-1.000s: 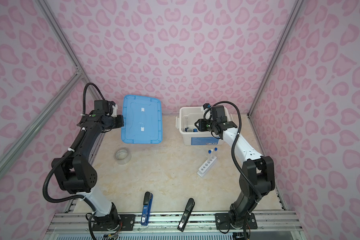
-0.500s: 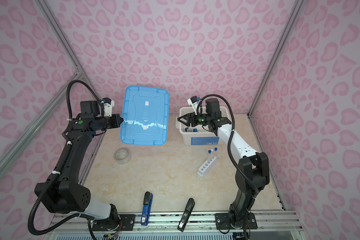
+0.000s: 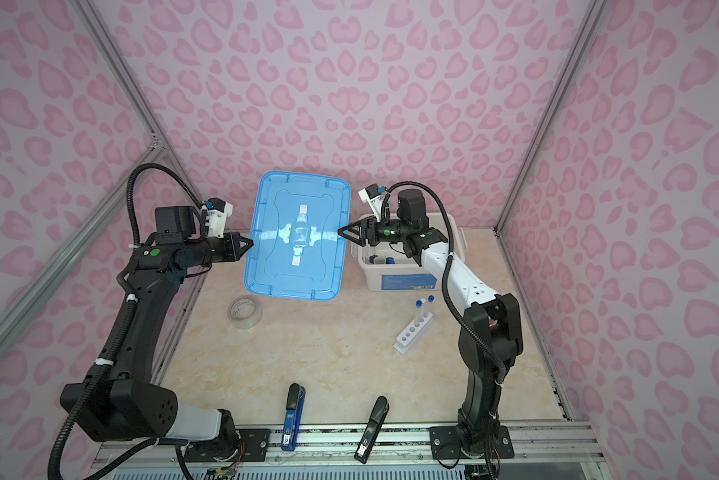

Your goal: Organize the chemistry lab equipment

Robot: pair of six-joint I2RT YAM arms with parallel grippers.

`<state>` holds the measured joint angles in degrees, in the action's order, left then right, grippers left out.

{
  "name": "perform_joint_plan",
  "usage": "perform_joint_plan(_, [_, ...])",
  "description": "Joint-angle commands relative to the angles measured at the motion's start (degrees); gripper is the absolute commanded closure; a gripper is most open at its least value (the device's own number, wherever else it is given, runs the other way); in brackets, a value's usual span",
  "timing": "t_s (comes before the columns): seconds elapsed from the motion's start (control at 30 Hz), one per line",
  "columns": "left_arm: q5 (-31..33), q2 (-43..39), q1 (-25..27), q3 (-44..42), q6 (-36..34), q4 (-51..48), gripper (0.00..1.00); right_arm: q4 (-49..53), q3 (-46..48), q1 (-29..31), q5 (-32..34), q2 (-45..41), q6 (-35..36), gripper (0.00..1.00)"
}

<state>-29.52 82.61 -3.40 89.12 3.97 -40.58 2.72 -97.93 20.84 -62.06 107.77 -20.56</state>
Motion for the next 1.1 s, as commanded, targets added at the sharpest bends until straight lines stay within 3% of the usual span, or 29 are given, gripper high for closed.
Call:
perform_joint_plan(0.0, [-2.8,-0.8,0.2,-0.2,-0.1,1.6,0.96,-1.5,-0.4,0.7,-1.1,1.1,-0.5,0.34])
perform_joint_plan(0.2, [-2.9,-0.2,1.5,-0.7,0.3,2.8,0.96,-5.7,-0.4,1.8,-1.6,2.1,-3.8,0.37])
perform_joint_plan(0.63, [-1.1,2.4,3.4,-0.5,0.9,5.0,0.96,-14.6,2.5,2.6,-0.7,2.4,-11.2,0.70])
perform_joint_plan(0.93, [-0.3,3.9,3.9,0.0,2.3,6.4,0.84,-14.0,2.8,2.6,3.4,1.5,-11.8,0.86])
perform_joint_plan(1.07, [0.3,4.2,4.1,0.8,2.7,6.3,0.71,-11.4,2.3,2.6,6.1,0.7,-10.1,0.88])
